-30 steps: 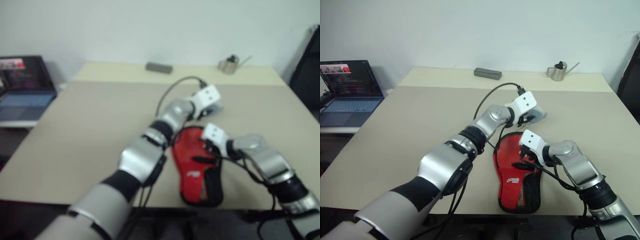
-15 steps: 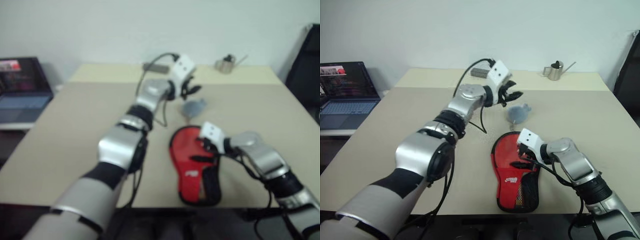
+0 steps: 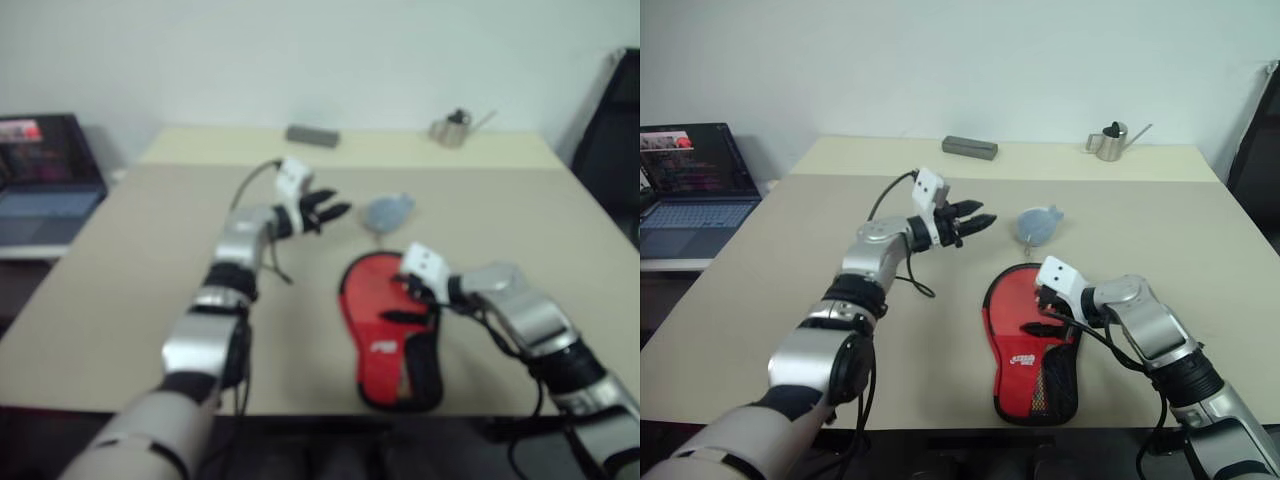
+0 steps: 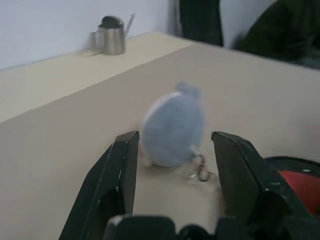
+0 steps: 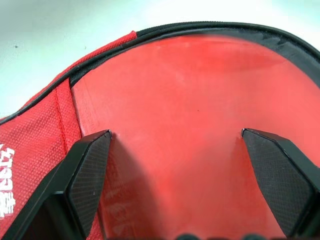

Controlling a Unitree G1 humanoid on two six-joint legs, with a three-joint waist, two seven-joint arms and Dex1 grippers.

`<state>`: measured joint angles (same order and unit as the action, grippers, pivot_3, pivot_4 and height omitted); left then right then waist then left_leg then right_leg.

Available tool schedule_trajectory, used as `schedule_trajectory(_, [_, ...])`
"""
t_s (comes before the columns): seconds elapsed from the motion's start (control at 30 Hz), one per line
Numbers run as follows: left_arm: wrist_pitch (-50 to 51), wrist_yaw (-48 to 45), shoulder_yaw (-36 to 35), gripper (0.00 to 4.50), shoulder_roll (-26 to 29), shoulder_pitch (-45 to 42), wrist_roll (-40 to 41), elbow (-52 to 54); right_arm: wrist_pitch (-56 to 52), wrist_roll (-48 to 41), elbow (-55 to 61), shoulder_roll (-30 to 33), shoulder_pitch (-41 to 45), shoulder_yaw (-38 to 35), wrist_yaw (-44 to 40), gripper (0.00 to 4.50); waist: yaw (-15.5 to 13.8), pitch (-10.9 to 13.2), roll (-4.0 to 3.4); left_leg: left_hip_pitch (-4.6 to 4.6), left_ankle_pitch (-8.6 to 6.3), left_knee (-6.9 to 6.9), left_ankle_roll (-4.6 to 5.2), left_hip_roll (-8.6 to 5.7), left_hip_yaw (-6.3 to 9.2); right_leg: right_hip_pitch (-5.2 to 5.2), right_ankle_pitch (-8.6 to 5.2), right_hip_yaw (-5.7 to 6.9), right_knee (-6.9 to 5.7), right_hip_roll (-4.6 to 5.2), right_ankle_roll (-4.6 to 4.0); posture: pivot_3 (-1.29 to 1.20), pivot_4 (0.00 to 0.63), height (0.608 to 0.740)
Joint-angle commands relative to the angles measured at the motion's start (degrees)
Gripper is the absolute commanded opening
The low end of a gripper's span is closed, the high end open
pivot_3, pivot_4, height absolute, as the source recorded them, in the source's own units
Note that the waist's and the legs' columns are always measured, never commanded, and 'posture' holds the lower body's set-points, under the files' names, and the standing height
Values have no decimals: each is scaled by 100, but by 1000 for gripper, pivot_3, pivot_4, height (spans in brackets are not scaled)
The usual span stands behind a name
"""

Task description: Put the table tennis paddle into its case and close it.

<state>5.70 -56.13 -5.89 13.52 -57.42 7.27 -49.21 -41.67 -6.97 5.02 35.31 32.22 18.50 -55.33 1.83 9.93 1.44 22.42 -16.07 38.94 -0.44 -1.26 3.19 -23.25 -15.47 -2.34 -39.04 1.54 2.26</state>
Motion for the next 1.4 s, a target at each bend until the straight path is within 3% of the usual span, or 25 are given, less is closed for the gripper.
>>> schedule_trajectory(0.03, [580, -429, 257, 2502, 168, 541, 337, 1524, -376, -274, 327, 104, -55, -278, -47, 4500, -2, 0, 0, 4, 0, 0, 0, 0, 1, -2, 0, 1, 1, 2, 0, 0, 150, 740])
schedule_trajectory(0.17, [1049, -610, 533, 2502, 262, 960, 490, 2411, -694, -607, 741, 378, -68, -677, -112, 4500, -28, 1, 1, 24, 0, 3, 0, -3, 4, -17, 0, 2, 3, 9, 0, 0, 150, 740])
schedule_trajectory(0.4, [1238, -754, 1086, 2502, 188, 1198, 513, 3054, -1107, -1181, 1252, 976, -244, -1378, -190, 4500, -50, 1, 1, 31, 0, 2, 0, -7, 7, -20, 0, 4, 7, 15, 0, 0, 150, 740])
schedule_trajectory(0.6, [1236, -1279, 1714, 2502, 315, 1333, 471, 3347, -1209, -1660, 1556, 1635, -625, -2020, -436, 4500, -47, 1, 1, 31, 0, 1, 1, -7, 4, -19, 0, 4, 8, 15, 0, 0, 150, 740])
schedule_trajectory(0.87, [1209, -1588, 2017, 2502, 468, 1168, 399, 3172, -1285, -2157, 1779, 2258, -998, -2601, -575, 4500, -21, 2, 1, 26, 0, 1, 3, -3, 1, -13, -1, 5, 7, 8, 0, 0, 150, 740])
schedule_trajectory(0.97, [985, -1587, 2193, 3133, 518, 1215, 201, 3215, -1317, -2238, 1829, 2299, -1014, -2654, -494, 4500, -21, 2, 2, 26, -1, 1, 3, -4, 0, -12, -1, 4, 8, 8, 1, 0, 150, 740])
schedule_trajectory(1.1, [864, -1418, 2308, 4473, 456, 1193, 32, 3199, -1356, -2412, 1962, 2382, -1048, -2710, -501, 4500, -33, 2, 2, 27, -1, 1, 3, -4, 1, -12, -1, 4, 8, 8, 1, 0, 150, 740])
schedule_trajectory(1.4, [552, -736, 2648, 4473, 139, 1379, -528, 2765, -1203, -2457, 1386, 2403, -478, -2612, -372, 4500, -34, 2, 2, 24, -1, 1, 3, -4, -2, -12, -1, 2, 8, 8, 1, 0, 150, 740])
